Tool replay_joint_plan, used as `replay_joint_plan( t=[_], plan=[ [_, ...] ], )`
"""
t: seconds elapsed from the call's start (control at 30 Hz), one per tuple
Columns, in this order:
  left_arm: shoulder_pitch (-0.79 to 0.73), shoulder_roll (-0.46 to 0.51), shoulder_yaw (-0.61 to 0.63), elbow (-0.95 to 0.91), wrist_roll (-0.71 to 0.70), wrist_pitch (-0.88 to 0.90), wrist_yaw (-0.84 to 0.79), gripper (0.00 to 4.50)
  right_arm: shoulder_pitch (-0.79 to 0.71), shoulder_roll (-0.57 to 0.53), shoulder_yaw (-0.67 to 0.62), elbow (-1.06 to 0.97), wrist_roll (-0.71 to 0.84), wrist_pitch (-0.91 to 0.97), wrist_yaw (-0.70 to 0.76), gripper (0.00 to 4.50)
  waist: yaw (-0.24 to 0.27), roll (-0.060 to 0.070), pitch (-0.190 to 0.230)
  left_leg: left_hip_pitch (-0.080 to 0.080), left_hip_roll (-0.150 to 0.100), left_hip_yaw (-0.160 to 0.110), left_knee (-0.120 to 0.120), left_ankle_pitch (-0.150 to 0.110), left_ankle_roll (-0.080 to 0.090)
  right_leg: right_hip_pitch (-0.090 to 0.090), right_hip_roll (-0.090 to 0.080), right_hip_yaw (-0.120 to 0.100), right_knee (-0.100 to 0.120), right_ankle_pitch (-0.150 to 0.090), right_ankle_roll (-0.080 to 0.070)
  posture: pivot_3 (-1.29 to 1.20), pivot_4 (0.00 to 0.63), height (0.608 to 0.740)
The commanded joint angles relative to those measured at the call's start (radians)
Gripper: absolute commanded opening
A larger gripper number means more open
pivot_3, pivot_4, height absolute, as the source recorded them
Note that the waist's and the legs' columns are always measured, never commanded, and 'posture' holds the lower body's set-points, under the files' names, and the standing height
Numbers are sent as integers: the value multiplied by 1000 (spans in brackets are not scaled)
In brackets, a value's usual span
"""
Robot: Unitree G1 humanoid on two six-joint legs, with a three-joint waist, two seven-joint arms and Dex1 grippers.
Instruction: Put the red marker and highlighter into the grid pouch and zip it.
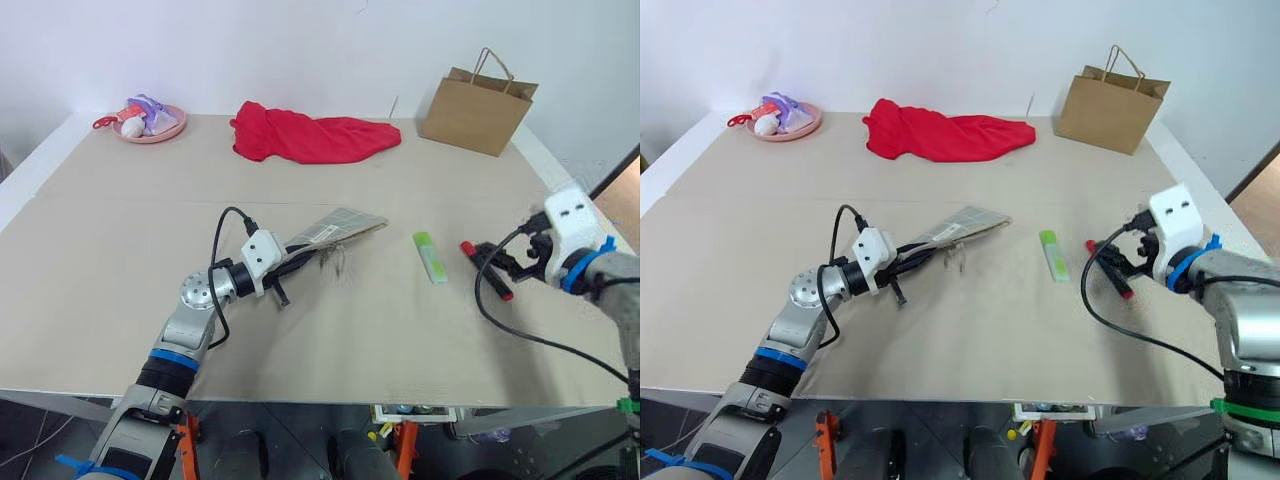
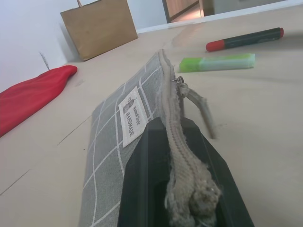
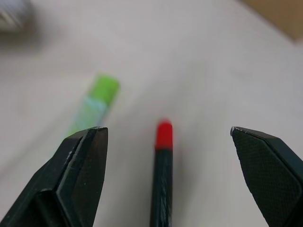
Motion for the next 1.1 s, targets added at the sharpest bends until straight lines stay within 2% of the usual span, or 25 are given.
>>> replay_joint_plan(
  t=[0.03,0.27,0.5,0.53,0.57,0.67,0.73,0.8,0.83,0.97,1.1],
  plan=[
    [-4,-5,7,-42,-16,-11,-5,0,17,13,-8,13,-32,-14,-50,4467,0,0,0,0,0,0,0,0,0,0,0,0,0,0,0,0,150,740],
    [-7,-16,8,-65,-54,17,-39,0,-28,40,22,181,-68,-85,-77,4467,0,0,0,0,-1,1,0,0,0,0,0,1,0,0,1,0,150,740],
    [-9,5,31,-90,-105,65,-71,0,-63,62,60,254,-56,-103,-38,4467,-1,0,0,0,-1,0,0,0,0,0,0,1,0,0,1,0,150,740],
    [-10,8,32,-89,-106,66,-71,0,-62,65,63,252,-54,-103,-32,3968,-1,0,0,0,-1,0,0,0,0,0,0,1,0,0,1,0,150,740],
    [-11,11,33,-88,-106,66,-71,0,-62,67,65,249,-53,-102,-27,3744,-1,0,0,0,-1,0,0,0,0,0,0,1,0,0,1,0,150,740],
    [-13,14,36,-84,-106,68,-69,0,-56,65,63,238,-48,-104,-6,2584,-1,0,0,0,-1,1,0,0,0,0,0,2,0,0,1,0,150,740],
    [-14,15,38,-82,-107,70,-69,0,-50,60,58,232,-44,-104,7,1742,0,0,0,0,-2,0,0,0,0,0,-1,2,0,0,1,0,150,740],
    [-14,16,41,-82,-112,75,-71,0,-43,55,55,224,-41,-107,22,676,0,0,0,0,-2,0,0,0,0,0,0,2,0,0,1,0,150,740],
    [-15,16,43,-82,-115,77,-72,0,-40,52,54,222,-40,-108,27,461,0,0,0,0,-1,0,0,0,0,0,0,2,0,0,1,0,150,740],
    [-17,15,44,-85,-126,79,-79,0,-44,46,46,214,-35,-117,37,460,-1,0,0,0,-1,0,0,0,0,0,0,1,0,0,1,0,150,740],
    [-16,9,43,-86,-128,79,-87,0,-82,49,28,159,-40,-232,30,460,-1,1,0,0,-1,0,0,0,0,0,0,2,0,0,1,0,150,740]
  ],
)
